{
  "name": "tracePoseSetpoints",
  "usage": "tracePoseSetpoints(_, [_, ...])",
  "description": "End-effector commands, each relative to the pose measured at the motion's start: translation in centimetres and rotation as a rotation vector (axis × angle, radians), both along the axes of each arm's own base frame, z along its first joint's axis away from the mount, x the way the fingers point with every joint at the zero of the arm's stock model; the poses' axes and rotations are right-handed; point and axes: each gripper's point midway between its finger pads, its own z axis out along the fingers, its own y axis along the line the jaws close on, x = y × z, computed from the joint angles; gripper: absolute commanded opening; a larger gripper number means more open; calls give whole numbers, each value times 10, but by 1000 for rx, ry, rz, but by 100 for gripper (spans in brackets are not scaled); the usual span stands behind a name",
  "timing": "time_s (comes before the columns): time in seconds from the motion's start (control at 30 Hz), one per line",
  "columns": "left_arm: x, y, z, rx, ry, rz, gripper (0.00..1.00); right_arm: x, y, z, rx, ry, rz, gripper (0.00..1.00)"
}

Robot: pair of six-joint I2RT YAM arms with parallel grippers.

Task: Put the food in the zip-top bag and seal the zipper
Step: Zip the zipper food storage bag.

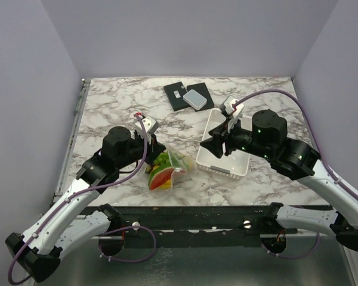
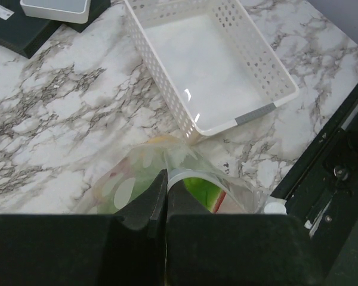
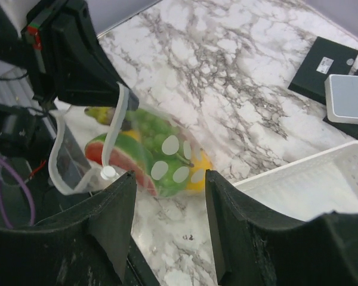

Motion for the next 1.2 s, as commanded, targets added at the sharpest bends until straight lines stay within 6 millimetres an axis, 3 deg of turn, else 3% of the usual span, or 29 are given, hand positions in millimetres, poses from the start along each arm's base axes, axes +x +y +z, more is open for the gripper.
tracePoseSetpoints(0.0, [-20,-20,30,-69,-85,-177,0,-38,-1,-23,-96,-37,240,55])
tracePoseSetpoints(0.23, [-27,-29,24,-69,-51,-247,0,-83,4,-33,-54,-107,521,55])
tracePoseSetpoints(0.4, [-28,-29,21,-67,-46,-247,0,-97,5,-41,-39,-201,631,55])
tracePoseSetpoints(0.83, [-31,-29,18,-68,-42,-246,0,-92,25,-58,-68,-432,712,55])
tracePoseSetpoints(1.17, [-33,-27,19,-85,-48,-237,0,-87,52,-85,-224,-545,683,56])
